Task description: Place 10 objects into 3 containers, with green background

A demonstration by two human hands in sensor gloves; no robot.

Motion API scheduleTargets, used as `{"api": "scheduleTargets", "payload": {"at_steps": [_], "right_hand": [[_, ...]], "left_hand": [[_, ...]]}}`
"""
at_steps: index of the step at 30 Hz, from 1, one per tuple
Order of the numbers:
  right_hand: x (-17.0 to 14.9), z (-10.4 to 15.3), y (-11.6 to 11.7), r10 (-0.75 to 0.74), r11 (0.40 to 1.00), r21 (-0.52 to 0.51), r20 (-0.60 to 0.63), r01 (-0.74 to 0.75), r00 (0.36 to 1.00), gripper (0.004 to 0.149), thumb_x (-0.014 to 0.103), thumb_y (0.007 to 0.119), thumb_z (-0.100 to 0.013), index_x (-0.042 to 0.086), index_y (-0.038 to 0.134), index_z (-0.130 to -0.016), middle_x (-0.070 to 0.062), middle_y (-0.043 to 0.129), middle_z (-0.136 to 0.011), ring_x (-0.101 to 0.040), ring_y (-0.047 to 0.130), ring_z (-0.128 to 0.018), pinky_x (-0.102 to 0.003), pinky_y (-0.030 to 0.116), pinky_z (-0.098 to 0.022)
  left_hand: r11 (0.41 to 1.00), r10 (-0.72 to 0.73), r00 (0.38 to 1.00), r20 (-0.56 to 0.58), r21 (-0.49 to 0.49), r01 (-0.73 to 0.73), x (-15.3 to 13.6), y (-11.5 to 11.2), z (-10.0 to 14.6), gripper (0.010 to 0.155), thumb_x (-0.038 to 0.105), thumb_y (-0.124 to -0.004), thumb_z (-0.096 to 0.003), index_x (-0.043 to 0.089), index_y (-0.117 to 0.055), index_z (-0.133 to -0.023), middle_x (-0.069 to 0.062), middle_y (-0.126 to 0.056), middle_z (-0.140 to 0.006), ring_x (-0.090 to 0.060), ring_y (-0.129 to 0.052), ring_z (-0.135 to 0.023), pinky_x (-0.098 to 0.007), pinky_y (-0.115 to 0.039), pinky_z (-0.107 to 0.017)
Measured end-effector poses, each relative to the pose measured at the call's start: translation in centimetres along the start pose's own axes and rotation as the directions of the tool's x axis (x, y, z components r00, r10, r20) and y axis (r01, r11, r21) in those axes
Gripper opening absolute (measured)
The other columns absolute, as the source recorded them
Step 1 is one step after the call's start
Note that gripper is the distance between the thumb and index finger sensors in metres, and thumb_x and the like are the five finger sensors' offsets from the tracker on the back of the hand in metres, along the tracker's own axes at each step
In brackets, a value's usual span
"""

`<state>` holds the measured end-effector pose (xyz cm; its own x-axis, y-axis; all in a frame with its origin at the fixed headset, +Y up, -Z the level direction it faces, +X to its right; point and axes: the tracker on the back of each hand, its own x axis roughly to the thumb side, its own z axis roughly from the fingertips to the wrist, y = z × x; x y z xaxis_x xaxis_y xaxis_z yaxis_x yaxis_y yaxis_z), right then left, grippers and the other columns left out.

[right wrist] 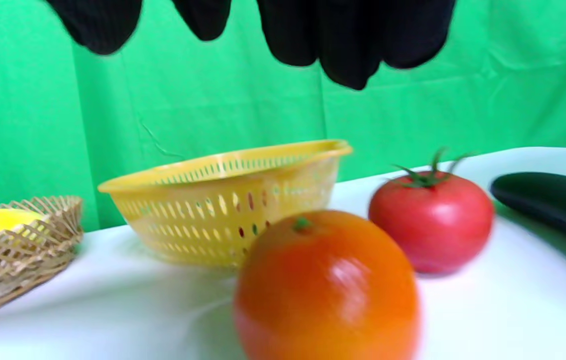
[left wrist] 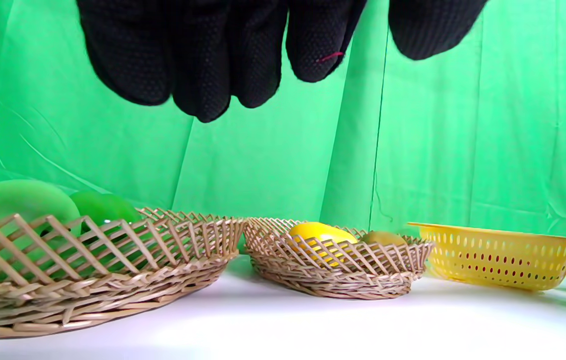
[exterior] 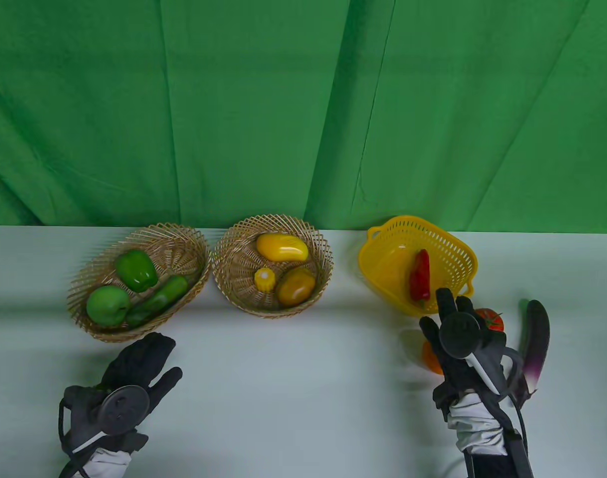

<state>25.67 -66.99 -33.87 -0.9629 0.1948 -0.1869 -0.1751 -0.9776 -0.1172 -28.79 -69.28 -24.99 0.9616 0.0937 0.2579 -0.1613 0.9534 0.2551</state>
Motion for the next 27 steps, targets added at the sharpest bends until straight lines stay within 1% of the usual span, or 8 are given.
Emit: {"api": "scheduleTargets", "payload": {"at_steps": [5, 10, 16, 20, 25, 27], "right_hand": [[-1.1, 1.1, 0.9, -0.003, 1.000, 0.026, -0.045, 0.004, 0.999, 0.071, 0.056, 0.064, -0.057, 0.029, 0.039, -0.117, -0.024, 0.051, -0.119, -0.053, 0.065, -0.097, -0.063, 0.058, -0.072], [-1.8, 1.6, 2.0, 0.019, 0.996, 0.090, -0.104, -0.009, 0.994, 0.072, 0.057, 0.063, -0.058, 0.028, 0.037, -0.118, -0.027, 0.052, -0.118, -0.054, 0.066, -0.095, -0.063, 0.060, -0.071], [-2.2, 1.3, 3.7, 0.060, 0.981, 0.191, -0.151, -0.031, 0.987, 0.075, 0.060, 0.061, -0.057, 0.030, 0.030, -0.118, -0.030, 0.051, -0.118, -0.055, 0.068, -0.093, -0.063, 0.061, -0.070], [-2.3, 0.8, 5.2, 0.091, 0.964, 0.260, -0.169, -0.045, 0.981, 0.080, 0.063, 0.060, -0.056, 0.030, 0.023, -0.118, -0.031, 0.050, -0.118, -0.056, 0.069, -0.093, -0.064, 0.062, -0.069], [-2.4, 0.4, 6.6, 0.143, 0.947, 0.312, -0.187, -0.079, 0.972, 0.086, 0.066, 0.061, -0.054, 0.031, 0.013, -0.117, -0.034, 0.049, -0.118, -0.057, 0.072, -0.091, -0.063, 0.064, -0.068], [-2.5, 0.3, 7.0, 0.151, 0.945, 0.317, -0.193, -0.084, 0.969, 0.087, 0.066, 0.061, -0.054, 0.032, 0.010, -0.115, -0.035, 0.049, -0.117, -0.057, 0.073, -0.090, -0.062, 0.065, -0.068]], "left_hand": [[1.000, 0.005, 1.000, 0.008, 0.008, -0.006, 0.0, 0.0, 0.0, 0.065, 0.059, -0.062, -0.0560, 0.026, -0.060, -0.112, -0.013, -0.075, -0.111, -0.037, -0.085, -0.096, -0.055, -0.076, -0.063], [1.000, 0.008, 1.000, 0.011, 0.007, -0.008, 0.1, -0.1, 0.0, 0.065, 0.059, -0.062, -0.0560, 0.026, -0.060, -0.112, -0.013, -0.075, -0.112, -0.037, -0.085, -0.096, -0.055, -0.076, -0.063], [1.000, 0.008, 1.000, 0.011, 0.005, -0.008, 0.1, -0.1, 0.1, 0.065, 0.059, -0.062, -0.0560, 0.026, -0.060, -0.112, -0.013, -0.075, -0.112, -0.037, -0.085, -0.096, -0.055, -0.076, -0.063], [1.000, 0.004, 1.000, 0.009, -0.004, -0.004, 0.1, -0.2, 0.1, 0.065, 0.059, -0.062, -0.0560, 0.026, -0.060, -0.112, -0.013, -0.075, -0.112, -0.037, -0.085, -0.096, -0.055, -0.076, -0.063], [1.000, 0.003, 1.000, 0.004, -0.003, -0.003, 0.1, -0.2, 0.1, 0.065, 0.059, -0.062, -0.0561, 0.026, -0.060, -0.112, -0.013, -0.074, -0.112, -0.037, -0.085, -0.097, -0.055, -0.075, -0.063], [1.000, 0.002, 1.000, 0.003, -0.003, -0.002, 0.1, -0.2, 0.1, 0.065, 0.059, -0.062, -0.0560, 0.026, -0.060, -0.112, -0.013, -0.074, -0.112, -0.037, -0.085, -0.096, -0.055, -0.076, -0.063]]}}
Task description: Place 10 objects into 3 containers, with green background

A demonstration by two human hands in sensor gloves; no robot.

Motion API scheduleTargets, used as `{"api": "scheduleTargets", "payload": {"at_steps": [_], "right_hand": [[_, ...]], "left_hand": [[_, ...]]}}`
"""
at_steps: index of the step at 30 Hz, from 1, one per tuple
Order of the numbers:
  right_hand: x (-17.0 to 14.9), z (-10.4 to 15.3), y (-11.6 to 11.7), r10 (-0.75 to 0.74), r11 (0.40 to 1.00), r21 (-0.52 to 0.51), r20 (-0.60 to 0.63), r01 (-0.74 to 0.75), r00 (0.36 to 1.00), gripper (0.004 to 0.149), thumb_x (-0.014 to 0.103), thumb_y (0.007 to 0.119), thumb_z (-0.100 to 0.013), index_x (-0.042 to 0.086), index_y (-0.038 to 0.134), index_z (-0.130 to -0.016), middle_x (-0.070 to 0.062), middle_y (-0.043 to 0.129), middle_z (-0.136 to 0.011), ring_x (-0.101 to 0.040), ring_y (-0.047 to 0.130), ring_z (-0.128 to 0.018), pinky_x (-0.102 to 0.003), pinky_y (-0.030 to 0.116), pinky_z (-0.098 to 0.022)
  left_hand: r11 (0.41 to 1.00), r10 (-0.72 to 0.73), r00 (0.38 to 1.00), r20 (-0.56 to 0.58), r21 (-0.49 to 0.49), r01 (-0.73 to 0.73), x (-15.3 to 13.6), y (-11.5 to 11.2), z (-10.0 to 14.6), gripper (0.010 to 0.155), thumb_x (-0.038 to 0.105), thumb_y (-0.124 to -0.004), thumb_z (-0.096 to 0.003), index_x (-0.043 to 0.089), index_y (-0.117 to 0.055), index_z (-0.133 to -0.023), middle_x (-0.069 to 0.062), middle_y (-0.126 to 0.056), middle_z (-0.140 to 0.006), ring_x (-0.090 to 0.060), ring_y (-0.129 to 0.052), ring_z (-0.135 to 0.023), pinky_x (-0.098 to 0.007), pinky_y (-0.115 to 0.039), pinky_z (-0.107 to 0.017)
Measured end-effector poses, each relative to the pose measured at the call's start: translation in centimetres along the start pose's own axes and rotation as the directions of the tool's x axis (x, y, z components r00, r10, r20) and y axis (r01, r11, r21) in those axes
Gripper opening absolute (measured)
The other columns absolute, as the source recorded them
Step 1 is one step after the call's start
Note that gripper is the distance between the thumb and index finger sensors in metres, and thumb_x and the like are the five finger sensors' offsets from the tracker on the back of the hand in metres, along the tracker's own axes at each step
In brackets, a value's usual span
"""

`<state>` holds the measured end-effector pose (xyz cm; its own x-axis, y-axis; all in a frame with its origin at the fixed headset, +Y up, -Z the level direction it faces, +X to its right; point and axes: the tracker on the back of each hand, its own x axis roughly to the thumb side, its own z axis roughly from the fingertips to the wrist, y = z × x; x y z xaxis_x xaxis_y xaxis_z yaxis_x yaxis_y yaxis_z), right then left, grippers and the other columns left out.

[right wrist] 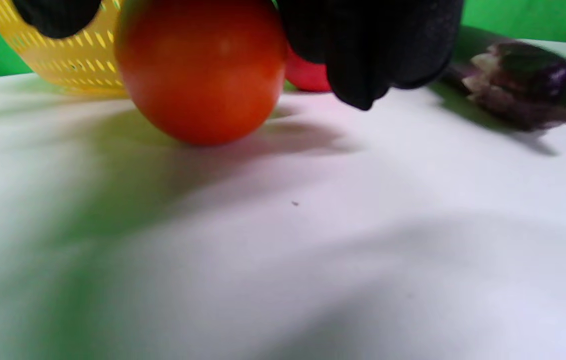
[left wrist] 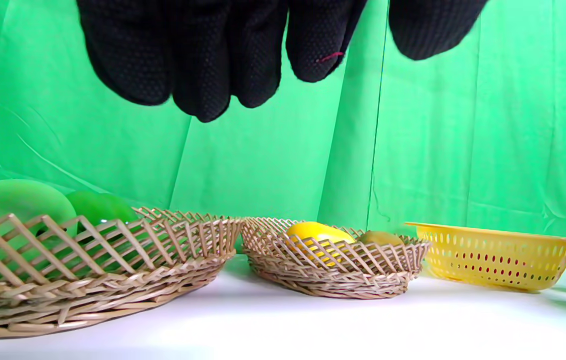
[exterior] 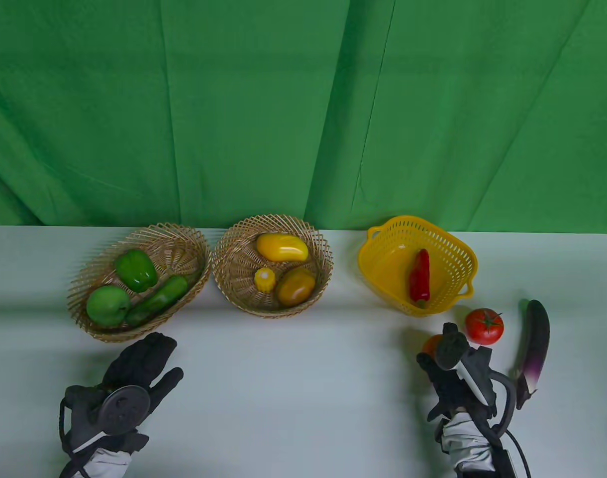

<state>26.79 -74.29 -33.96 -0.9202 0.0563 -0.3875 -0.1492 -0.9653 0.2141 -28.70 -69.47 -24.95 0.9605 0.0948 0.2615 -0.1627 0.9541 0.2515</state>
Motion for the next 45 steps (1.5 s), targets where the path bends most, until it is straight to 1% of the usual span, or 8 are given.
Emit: {"api": "scheduleTargets", "payload": {"at_steps": [3, 7, 11, 17, 23, 30, 39, 45], "right_hand": [[0.0, -0.3, 0.7, -0.013, 1.000, -0.014, 0.002, 0.013, 1.000, 0.087, 0.064, 0.063, -0.054, 0.033, 0.009, -0.115, -0.033, 0.051, -0.116, -0.053, 0.075, -0.089, -0.060, 0.066, -0.067], [-0.2, -0.3, 1.4, -0.018, 1.000, -0.019, -0.005, 0.018, 1.000, 0.089, 0.062, 0.063, -0.055, 0.033, 0.002, -0.112, -0.032, 0.048, -0.115, -0.052, 0.073, -0.090, -0.060, 0.064, -0.069], [-0.4, -0.5, 1.4, -0.061, 0.998, -0.004, -0.005, 0.061, 0.998, 0.089, 0.061, 0.064, -0.056, 0.033, 0.001, -0.112, -0.032, 0.047, -0.115, -0.051, 0.073, -0.089, -0.059, 0.064, -0.069], [-0.5, -0.6, 1.2, -0.052, 0.998, -0.036, -0.008, 0.052, 0.999, 0.088, 0.062, 0.065, -0.054, 0.032, 0.007, -0.114, -0.031, 0.054, -0.112, -0.049, 0.075, -0.087, -0.058, 0.065, -0.068], [-0.7, -0.7, 0.5, -0.071, 0.997, -0.002, -0.017, 0.071, 0.997, 0.087, 0.064, 0.065, -0.054, 0.031, 0.014, -0.116, -0.030, 0.060, -0.109, -0.048, 0.078, -0.084, -0.057, 0.067, -0.066], [-1.4, -0.3, -1.0, -0.161, 0.986, 0.050, -0.001, 0.161, 0.987, 0.087, 0.065, 0.064, -0.054, 0.029, 0.016, -0.117, -0.030, 0.062, -0.108, -0.047, 0.079, -0.083, -0.057, 0.067, -0.065], [-1.3, 1.4, -4.3, -0.161, 0.987, -0.018, 0.043, 0.162, 0.986, 0.086, 0.064, 0.064, -0.055, 0.028, 0.017, -0.118, -0.029, 0.063, -0.108, -0.047, 0.079, -0.083, -0.057, 0.068, -0.065], [-0.5, 1.7, -6.6, -0.170, 0.983, -0.062, 0.063, 0.174, 0.983, 0.087, 0.064, 0.063, -0.055, 0.026, 0.017, -0.118, -0.030, 0.063, -0.108, -0.047, 0.079, -0.082, -0.057, 0.068, -0.065]], "left_hand": [[1.000, -0.003, 1.000, 0.000, -0.007, 0.003, 0.0, -0.1, 0.0, 0.065, 0.059, -0.062, -0.0560, 0.026, -0.060, -0.112, -0.013, -0.074, -0.112, -0.038, -0.084, -0.097, -0.055, -0.075, -0.063], [1.000, -0.005, 1.000, 0.002, -0.015, 0.005, 0.1, -0.2, -0.1, 0.065, 0.059, -0.062, -0.0561, 0.026, -0.060, -0.112, -0.013, -0.074, -0.112, -0.037, -0.084, -0.097, -0.055, -0.075, -0.063], [1.000, -0.004, 1.000, -0.001, -0.014, 0.004, 0.1, -0.2, -0.1, 0.065, 0.059, -0.062, -0.0561, 0.026, -0.060, -0.112, -0.013, -0.074, -0.112, -0.037, -0.084, -0.097, -0.055, -0.075, -0.063], [1.000, -0.003, 1.000, -0.003, -0.008, 0.003, 0.0, -0.1, -0.1, 0.065, 0.059, -0.062, -0.0561, 0.026, -0.060, -0.112, -0.013, -0.074, -0.112, -0.037, -0.084, -0.097, -0.055, -0.075, -0.063], [1.000, -0.002, 1.000, -0.007, -0.004, 0.002, -0.1, 0.0, 0.0, 0.065, 0.059, -0.062, -0.0560, 0.026, -0.060, -0.112, -0.013, -0.074, -0.112, -0.037, -0.084, -0.097, -0.055, -0.075, -0.063], [1.000, -0.001, 1.000, -0.009, -0.004, 0.001, -0.1, 0.0, 0.0, 0.065, 0.059, -0.062, -0.0560, 0.026, -0.060, -0.112, -0.013, -0.075, -0.112, -0.037, -0.085, -0.097, -0.055, -0.076, -0.063], [1.000, 0.000, 1.000, -0.009, 0.002, 0.000, -0.2, 0.1, 0.0, 0.065, 0.059, -0.062, -0.0560, 0.026, -0.060, -0.112, -0.013, -0.074, -0.112, -0.037, -0.085, -0.096, -0.055, -0.076, -0.063], [1.000, 0.000, 1.000, -0.009, 0.002, 0.000, -0.2, 0.1, 0.0, 0.065, 0.059, -0.062, -0.0560, 0.027, -0.060, -0.112, -0.013, -0.074, -0.112, -0.037, -0.085, -0.097, -0.055, -0.076, -0.063]]}}
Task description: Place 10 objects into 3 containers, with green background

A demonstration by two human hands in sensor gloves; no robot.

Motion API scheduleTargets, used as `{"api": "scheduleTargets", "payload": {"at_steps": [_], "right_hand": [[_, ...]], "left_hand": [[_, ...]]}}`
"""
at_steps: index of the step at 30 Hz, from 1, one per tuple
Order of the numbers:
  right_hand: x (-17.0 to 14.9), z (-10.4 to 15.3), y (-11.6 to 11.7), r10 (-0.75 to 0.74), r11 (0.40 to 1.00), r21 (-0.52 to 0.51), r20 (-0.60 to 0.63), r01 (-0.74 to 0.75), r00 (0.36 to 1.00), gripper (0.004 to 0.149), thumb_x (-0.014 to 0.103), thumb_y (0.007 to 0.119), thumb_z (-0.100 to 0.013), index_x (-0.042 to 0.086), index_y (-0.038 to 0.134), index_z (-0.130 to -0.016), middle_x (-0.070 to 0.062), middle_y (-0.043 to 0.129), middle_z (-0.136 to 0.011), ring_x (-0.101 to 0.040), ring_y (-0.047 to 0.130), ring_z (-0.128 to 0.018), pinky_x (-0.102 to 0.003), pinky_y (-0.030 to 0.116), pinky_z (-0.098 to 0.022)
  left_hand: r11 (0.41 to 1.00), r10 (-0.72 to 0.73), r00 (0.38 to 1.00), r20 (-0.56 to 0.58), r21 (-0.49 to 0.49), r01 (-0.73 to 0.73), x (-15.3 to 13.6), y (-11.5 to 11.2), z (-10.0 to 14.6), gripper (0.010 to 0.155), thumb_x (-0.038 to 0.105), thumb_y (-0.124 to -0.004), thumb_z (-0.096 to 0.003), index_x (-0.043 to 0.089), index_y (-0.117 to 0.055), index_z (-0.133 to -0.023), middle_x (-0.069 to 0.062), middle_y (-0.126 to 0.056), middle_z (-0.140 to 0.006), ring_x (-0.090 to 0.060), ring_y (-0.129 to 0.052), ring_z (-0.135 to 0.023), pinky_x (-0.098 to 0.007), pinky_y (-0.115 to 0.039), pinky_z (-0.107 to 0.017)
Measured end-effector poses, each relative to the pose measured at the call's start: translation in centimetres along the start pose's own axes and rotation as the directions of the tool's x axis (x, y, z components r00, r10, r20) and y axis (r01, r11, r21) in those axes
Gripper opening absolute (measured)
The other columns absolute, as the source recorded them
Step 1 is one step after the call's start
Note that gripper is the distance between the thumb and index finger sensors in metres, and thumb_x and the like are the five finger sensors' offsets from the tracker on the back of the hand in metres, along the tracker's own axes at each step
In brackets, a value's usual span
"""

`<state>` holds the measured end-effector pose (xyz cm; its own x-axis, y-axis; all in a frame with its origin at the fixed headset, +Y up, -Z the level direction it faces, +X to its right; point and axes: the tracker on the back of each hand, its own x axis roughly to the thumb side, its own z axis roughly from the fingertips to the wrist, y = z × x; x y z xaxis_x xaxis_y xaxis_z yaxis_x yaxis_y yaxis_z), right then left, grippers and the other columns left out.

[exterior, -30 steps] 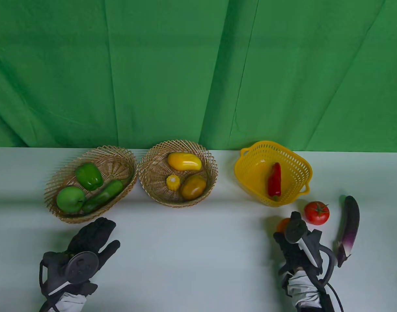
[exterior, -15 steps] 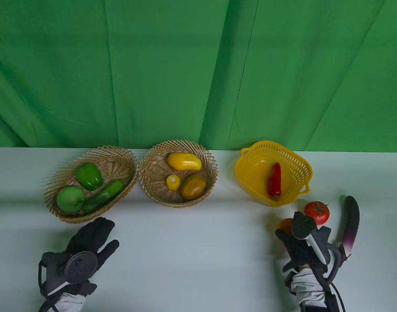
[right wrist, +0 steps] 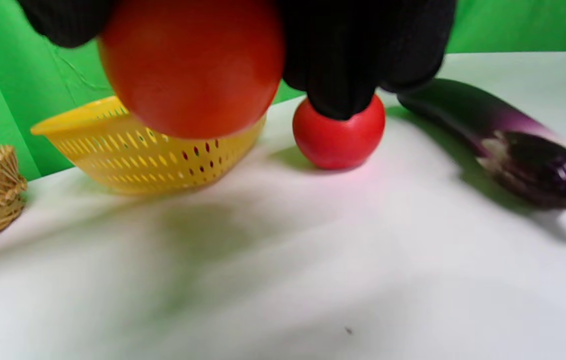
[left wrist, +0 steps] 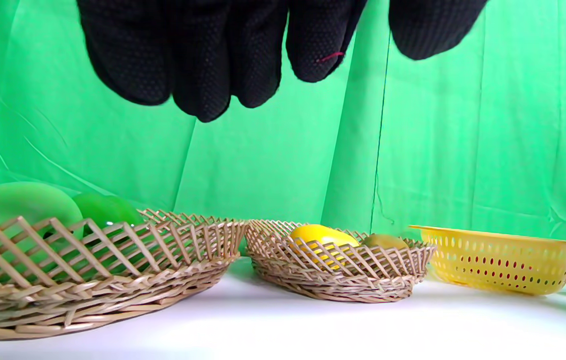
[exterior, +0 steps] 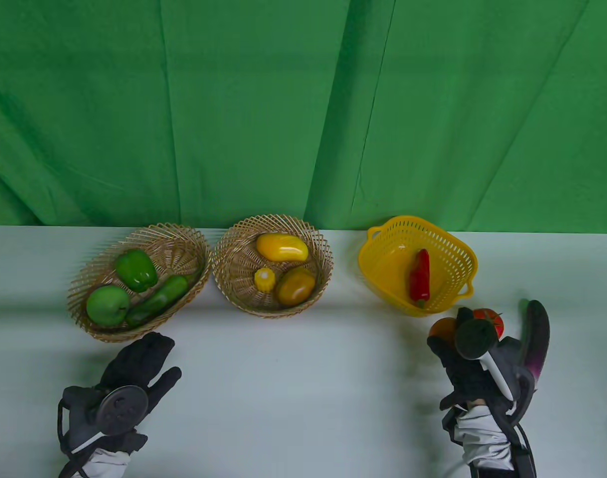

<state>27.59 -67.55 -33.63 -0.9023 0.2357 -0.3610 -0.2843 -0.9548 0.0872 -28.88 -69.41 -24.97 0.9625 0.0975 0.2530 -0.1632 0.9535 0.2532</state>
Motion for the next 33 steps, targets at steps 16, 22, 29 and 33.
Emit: {"api": "scheduleTargets", "payload": {"at_steps": [16, 22, 29, 33], "right_hand": [[6.0, -2.7, -3.0, -0.004, 0.995, -0.095, 0.008, 0.005, 1.000, 0.086, 0.064, 0.063, -0.055, 0.026, 0.018, -0.118, -0.030, 0.064, -0.108, -0.046, 0.080, -0.081, -0.056, 0.069, -0.063], [8.7, -4.2, -2.5, 0.021, 0.995, -0.100, -0.006, -0.021, 1.000, 0.086, 0.064, 0.063, -0.055, 0.027, 0.018, -0.118, -0.029, 0.063, -0.108, -0.046, 0.080, -0.081, -0.056, 0.068, -0.064], [10.6, -6.0, -1.3, 0.007, 0.995, -0.095, -0.044, -0.011, 0.999, 0.086, 0.064, 0.063, -0.054, 0.028, 0.019, -0.118, -0.028, 0.063, -0.108, -0.045, 0.080, -0.081, -0.056, 0.068, -0.064], [11.1, -6.8, -0.5, 0.070, 0.990, -0.114, -0.080, -0.079, 0.994, 0.086, 0.065, 0.064, -0.054, 0.029, 0.019, -0.118, -0.027, 0.063, -0.109, -0.045, 0.079, -0.082, -0.056, 0.068, -0.064]], "left_hand": [[1.000, 0.000, 1.000, -0.008, 0.013, 0.000, -0.2, 0.1, 0.0, 0.065, 0.059, -0.062, -0.0560, 0.027, -0.060, -0.112, -0.013, -0.075, -0.112, -0.037, -0.085, -0.096, -0.055, -0.076, -0.063], [1.000, -0.003, 1.000, -0.013, 0.014, 0.003, -0.4, 0.2, 0.1, 0.065, 0.059, -0.062, -0.0560, 0.027, -0.060, -0.112, -0.013, -0.075, -0.112, -0.037, -0.085, -0.096, -0.055, -0.076, -0.063], [1.000, -0.006, 1.000, -0.017, 0.010, 0.006, -0.4, 0.2, 0.1, 0.065, 0.059, -0.062, -0.0560, 0.027, -0.060, -0.112, -0.013, -0.075, -0.112, -0.037, -0.085, -0.096, -0.055, -0.076, -0.063], [1.000, -0.010, 1.000, -0.018, 0.001, 0.010, -0.4, 0.1, 0.0, 0.065, 0.059, -0.062, -0.0561, 0.026, -0.060, -0.112, -0.013, -0.075, -0.112, -0.037, -0.085, -0.097, -0.055, -0.076, -0.063]]}}
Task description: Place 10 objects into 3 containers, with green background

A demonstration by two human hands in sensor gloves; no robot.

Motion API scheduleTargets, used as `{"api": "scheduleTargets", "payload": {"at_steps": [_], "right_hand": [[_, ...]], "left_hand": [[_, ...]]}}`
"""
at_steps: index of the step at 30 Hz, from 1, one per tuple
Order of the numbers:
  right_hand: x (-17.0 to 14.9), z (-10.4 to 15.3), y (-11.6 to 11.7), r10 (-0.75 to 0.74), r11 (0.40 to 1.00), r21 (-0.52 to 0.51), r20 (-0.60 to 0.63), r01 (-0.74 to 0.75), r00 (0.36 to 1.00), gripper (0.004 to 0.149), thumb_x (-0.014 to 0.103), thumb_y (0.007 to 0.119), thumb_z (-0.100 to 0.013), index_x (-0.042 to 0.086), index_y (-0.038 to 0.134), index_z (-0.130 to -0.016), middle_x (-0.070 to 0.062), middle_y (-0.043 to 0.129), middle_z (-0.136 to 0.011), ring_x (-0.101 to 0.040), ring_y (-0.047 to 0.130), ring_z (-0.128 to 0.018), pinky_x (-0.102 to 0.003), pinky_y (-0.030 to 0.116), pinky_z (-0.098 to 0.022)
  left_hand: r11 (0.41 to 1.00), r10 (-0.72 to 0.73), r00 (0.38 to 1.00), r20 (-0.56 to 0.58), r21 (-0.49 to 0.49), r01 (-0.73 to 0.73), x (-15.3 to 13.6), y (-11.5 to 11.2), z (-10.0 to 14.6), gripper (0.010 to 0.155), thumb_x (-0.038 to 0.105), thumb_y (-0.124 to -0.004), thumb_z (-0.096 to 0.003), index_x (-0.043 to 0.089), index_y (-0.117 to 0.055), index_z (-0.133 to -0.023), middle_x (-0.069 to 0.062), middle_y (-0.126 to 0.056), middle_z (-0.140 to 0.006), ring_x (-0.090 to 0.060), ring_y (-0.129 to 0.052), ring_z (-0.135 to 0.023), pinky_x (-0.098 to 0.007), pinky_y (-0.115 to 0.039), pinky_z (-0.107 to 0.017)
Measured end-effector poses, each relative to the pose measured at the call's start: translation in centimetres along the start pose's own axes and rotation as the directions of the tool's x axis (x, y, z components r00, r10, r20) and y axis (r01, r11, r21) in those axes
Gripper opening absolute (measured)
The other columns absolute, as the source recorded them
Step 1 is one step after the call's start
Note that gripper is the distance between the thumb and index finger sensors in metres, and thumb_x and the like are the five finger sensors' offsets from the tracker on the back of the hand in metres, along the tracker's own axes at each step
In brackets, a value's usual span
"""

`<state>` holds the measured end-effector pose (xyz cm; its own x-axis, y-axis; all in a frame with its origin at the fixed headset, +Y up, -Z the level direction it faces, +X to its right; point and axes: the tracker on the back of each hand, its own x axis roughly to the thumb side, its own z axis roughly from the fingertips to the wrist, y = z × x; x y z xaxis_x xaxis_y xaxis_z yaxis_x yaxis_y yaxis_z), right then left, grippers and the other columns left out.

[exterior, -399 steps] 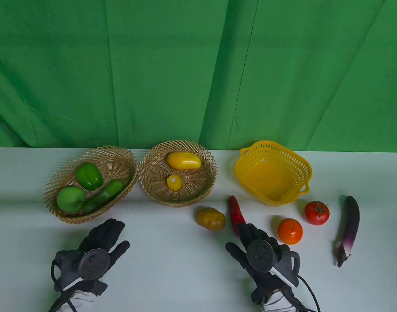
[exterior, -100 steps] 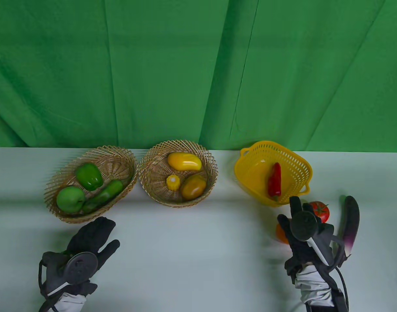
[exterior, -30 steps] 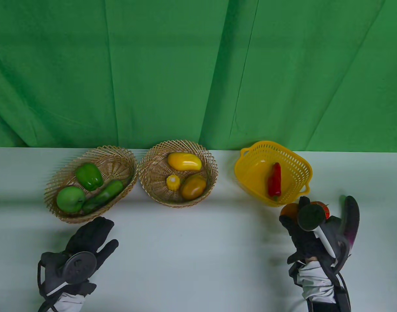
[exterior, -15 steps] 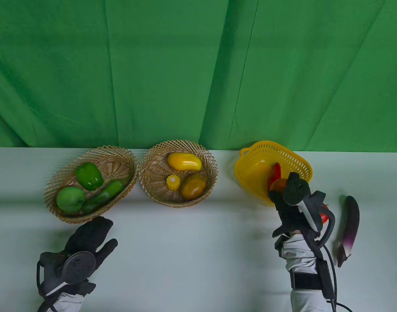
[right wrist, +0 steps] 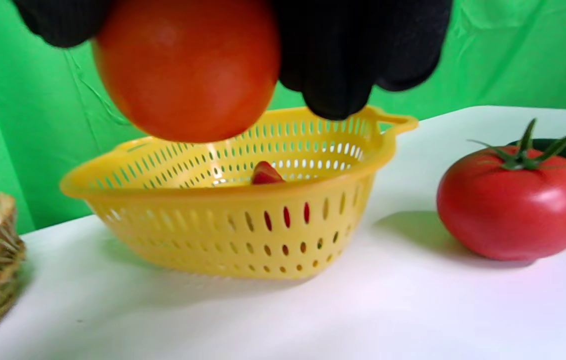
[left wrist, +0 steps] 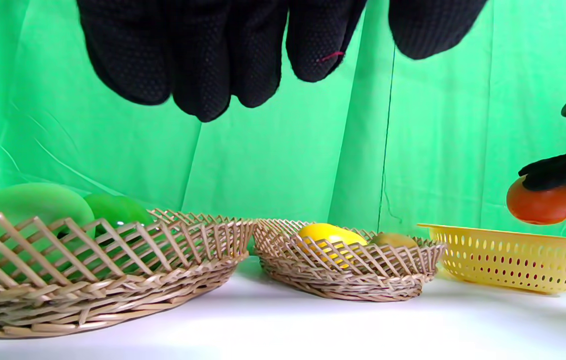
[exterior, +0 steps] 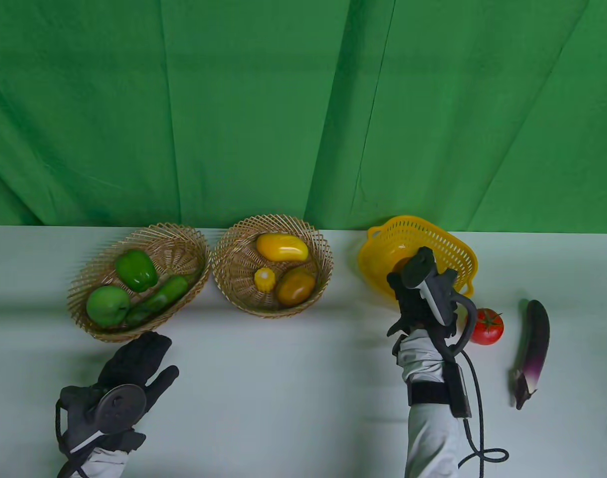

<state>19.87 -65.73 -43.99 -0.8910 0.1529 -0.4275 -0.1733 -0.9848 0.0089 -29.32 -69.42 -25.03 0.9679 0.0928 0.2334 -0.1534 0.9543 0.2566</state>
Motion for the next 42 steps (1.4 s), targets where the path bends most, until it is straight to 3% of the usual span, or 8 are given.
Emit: {"api": "scheduleTargets", "payload": {"at_steps": [10, 17, 21, 35, 42], "right_hand": [[0.4, -1.1, 1.2, 0.083, 0.997, 0.014, -0.043, -0.082, 0.996, 0.085, 0.065, 0.064, -0.053, 0.031, 0.020, -0.118, -0.025, 0.061, -0.112, -0.045, 0.078, -0.084, -0.056, 0.067, -0.066], [-0.2, -0.4, 0.3, 0.028, 1.000, -0.003, 0.007, -0.028, 1.000, 0.080, 0.064, 0.061, -0.055, 0.031, 0.026, -0.118, -0.023, 0.058, -0.115, -0.046, 0.074, -0.089, -0.057, 0.065, -0.067], [-0.8, -0.2, -0.4, -0.034, 0.999, 0.038, 0.047, 0.032, 0.998, 0.075, 0.062, 0.060, -0.056, 0.029, 0.033, -0.118, -0.022, 0.057, -0.116, -0.048, 0.071, -0.094, -0.060, 0.062, -0.070], [-6.3, 1.5, -3.0, -0.199, 0.972, -0.087, 0.191, 0.219, 0.961, 0.074, 0.060, 0.062, -0.056, 0.025, 0.037, -0.117, -0.020, 0.054, -0.118, -0.050, 0.063, -0.100, -0.065, 0.056, -0.073], [-9.6, 1.5, -3.0, -0.250, 0.946, -0.165, 0.177, 0.279, 0.952, 0.076, 0.059, 0.062, -0.056, 0.024, 0.033, -0.118, -0.021, 0.049, -0.120, -0.052, 0.056, -0.103, -0.066, 0.051, -0.075]], "left_hand": [[1.000, 0.001, 1.000, -0.005, -0.008, -0.001, 0.0, 0.0, -0.1, 0.065, 0.059, -0.062, -0.0560, 0.027, -0.060, -0.112, -0.013, -0.075, -0.112, -0.037, -0.085, -0.096, -0.055, -0.076, -0.063], [1.000, -0.001, 1.000, -0.012, 0.003, 0.001, -0.2, 0.2, 0.0, 0.065, 0.059, -0.062, -0.0560, 0.027, -0.060, -0.112, -0.013, -0.075, -0.112, -0.037, -0.085, -0.096, -0.054, -0.076, -0.063], [1.000, -0.005, 1.000, -0.012, -0.001, 0.005, -0.2, 0.2, -0.1, 0.065, 0.059, -0.062, -0.0560, 0.027, -0.060, -0.112, -0.013, -0.075, -0.112, -0.037, -0.085, -0.096, -0.055, -0.076, -0.063], [1.000, -0.009, 1.000, -0.009, 0.020, 0.009, -0.2, 0.5, 0.0, 0.065, 0.059, -0.062, -0.0559, 0.027, -0.060, -0.112, -0.013, -0.075, -0.111, -0.037, -0.085, -0.096, -0.055, -0.076, -0.063], [1.000, -0.010, 1.000, -0.010, 0.018, 0.010, -0.2, 0.5, 0.1, 0.065, 0.059, -0.062, -0.0559, 0.027, -0.060, -0.112, -0.013, -0.075, -0.112, -0.037, -0.085, -0.096, -0.055, -0.076, -0.063]]}}
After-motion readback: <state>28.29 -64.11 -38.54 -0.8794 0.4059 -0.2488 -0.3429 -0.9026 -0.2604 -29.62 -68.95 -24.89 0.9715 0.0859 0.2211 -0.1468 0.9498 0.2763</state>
